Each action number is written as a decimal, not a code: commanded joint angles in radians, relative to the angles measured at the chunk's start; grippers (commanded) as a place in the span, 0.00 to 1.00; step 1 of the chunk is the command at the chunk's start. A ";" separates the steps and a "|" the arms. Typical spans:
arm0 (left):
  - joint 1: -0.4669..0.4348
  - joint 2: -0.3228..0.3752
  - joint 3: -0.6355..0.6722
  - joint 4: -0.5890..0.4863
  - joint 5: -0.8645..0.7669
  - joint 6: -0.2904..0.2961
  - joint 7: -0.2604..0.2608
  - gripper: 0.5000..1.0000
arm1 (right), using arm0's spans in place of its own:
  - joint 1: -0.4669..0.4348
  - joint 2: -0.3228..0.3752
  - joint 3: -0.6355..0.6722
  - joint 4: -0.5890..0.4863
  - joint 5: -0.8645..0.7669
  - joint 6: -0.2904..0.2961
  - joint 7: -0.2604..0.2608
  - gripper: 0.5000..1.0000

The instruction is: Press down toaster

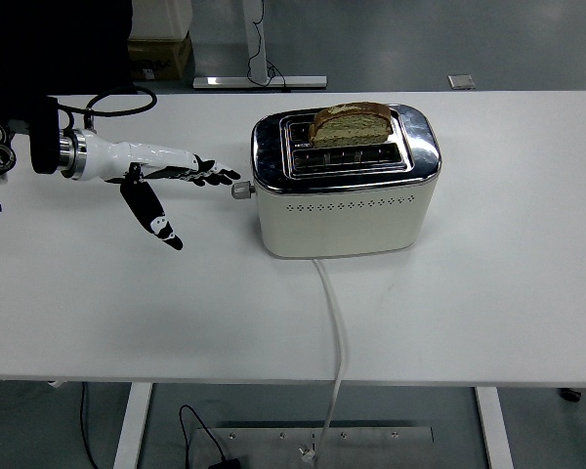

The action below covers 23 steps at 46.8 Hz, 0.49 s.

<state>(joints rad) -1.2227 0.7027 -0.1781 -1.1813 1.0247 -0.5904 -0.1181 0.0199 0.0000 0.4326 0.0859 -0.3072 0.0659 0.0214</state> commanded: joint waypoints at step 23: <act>0.014 -0.002 0.012 0.000 0.000 0.006 0.000 1.00 | 0.000 0.000 0.000 0.000 -0.001 0.000 0.000 1.00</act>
<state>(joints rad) -1.2120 0.7011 -0.1675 -1.1810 1.0246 -0.5849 -0.1181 0.0199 0.0000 0.4327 0.0859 -0.3076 0.0660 0.0215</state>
